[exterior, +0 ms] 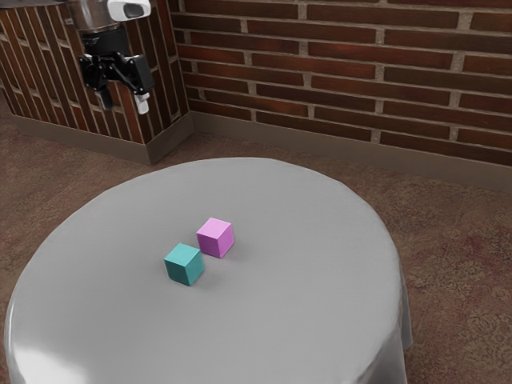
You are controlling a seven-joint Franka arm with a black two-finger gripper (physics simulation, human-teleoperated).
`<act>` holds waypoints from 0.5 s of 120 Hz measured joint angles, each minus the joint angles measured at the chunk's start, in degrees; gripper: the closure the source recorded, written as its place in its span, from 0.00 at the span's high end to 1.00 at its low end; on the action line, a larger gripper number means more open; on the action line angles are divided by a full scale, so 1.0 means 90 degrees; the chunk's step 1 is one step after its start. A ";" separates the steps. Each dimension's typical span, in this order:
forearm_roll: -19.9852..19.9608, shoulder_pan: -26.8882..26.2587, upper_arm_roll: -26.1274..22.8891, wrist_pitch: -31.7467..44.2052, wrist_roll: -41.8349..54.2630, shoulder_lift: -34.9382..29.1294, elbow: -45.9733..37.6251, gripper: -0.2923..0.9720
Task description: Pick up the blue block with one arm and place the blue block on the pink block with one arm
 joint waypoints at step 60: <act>0.0777 -0.0177 -0.1061 -0.0194 0.0160 -0.3803 -0.3461 0.77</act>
